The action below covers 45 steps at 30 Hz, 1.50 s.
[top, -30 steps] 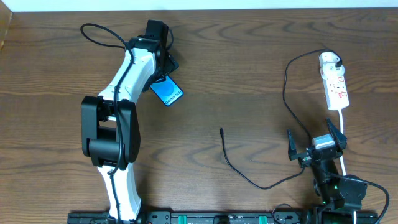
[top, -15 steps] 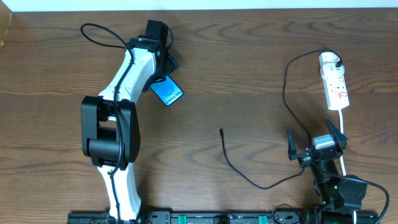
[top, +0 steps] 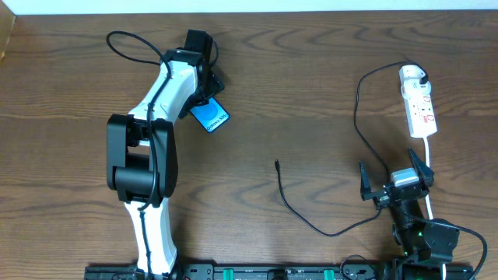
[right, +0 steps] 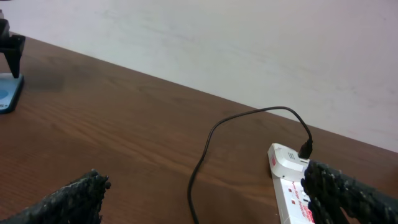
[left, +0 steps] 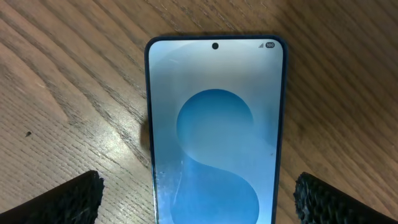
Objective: Plug charger to phone and switch on socket
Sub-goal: 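Close the left gripper on the phone's bottom end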
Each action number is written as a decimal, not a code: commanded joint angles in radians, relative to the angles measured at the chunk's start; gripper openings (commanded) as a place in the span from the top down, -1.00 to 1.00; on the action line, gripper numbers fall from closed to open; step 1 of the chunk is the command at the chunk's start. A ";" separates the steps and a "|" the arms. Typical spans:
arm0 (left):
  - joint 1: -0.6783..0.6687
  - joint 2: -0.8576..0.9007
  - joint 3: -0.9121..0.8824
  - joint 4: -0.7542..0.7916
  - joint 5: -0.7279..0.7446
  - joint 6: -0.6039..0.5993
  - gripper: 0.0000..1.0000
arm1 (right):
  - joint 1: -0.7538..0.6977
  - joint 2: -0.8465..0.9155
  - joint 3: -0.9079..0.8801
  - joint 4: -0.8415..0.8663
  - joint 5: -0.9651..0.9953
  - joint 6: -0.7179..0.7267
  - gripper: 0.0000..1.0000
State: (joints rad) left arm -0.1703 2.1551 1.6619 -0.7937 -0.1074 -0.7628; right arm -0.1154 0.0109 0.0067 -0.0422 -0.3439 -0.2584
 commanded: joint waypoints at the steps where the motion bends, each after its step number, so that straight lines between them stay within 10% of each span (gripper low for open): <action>1: 0.000 0.014 -0.007 0.000 -0.005 -0.003 -0.96 | 0.005 -0.004 -0.001 -0.006 0.001 -0.011 -0.99; 45: 0.000 0.015 -0.066 0.052 -0.006 -0.018 -0.96 | 0.005 -0.004 -0.001 -0.006 0.001 -0.011 -0.98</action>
State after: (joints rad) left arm -0.1703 2.1555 1.6119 -0.7444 -0.1074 -0.7631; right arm -0.1154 0.0113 0.0067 -0.0422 -0.3439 -0.2584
